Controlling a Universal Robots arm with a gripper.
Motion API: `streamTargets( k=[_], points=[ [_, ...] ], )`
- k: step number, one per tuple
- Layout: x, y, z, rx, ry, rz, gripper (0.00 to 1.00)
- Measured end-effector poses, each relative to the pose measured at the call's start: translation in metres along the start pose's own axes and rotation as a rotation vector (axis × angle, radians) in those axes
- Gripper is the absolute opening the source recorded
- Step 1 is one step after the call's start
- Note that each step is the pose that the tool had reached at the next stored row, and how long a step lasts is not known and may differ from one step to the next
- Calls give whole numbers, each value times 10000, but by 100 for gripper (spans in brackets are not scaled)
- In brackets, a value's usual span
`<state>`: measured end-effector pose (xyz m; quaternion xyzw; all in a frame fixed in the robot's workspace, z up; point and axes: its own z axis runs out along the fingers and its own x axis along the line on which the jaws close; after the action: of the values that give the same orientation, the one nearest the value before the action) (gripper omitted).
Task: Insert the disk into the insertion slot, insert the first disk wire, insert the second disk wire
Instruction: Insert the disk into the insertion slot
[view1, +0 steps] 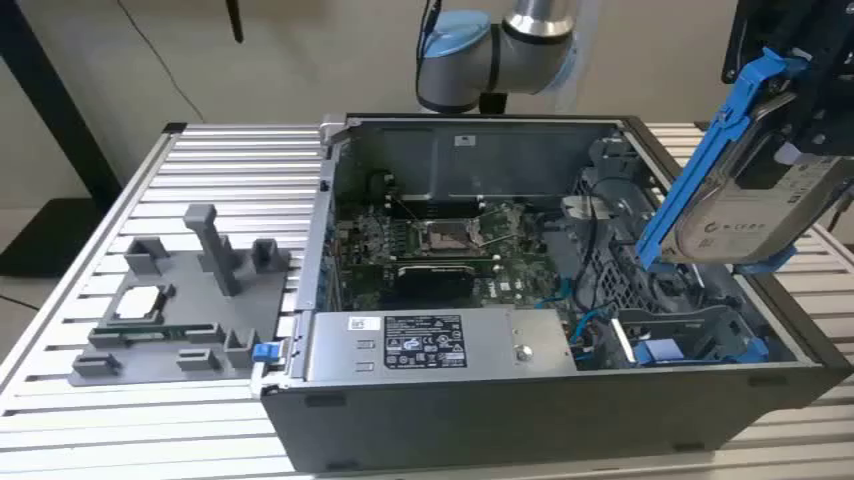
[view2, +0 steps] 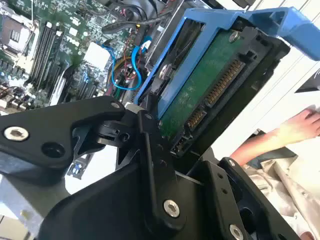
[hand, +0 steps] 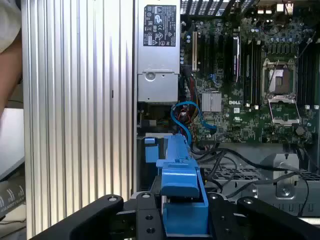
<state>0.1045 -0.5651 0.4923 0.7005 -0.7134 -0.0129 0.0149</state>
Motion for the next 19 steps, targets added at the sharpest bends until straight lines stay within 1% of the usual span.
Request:
streamTargets(
  k=[13, 16, 19],
  points=[
    [1, 0, 3, 0, 0, 0, 0],
    [3, -3, 31, 0, 0, 0, 0],
    [4, -6, 80, 9, -2, 0, 0]
  ],
)
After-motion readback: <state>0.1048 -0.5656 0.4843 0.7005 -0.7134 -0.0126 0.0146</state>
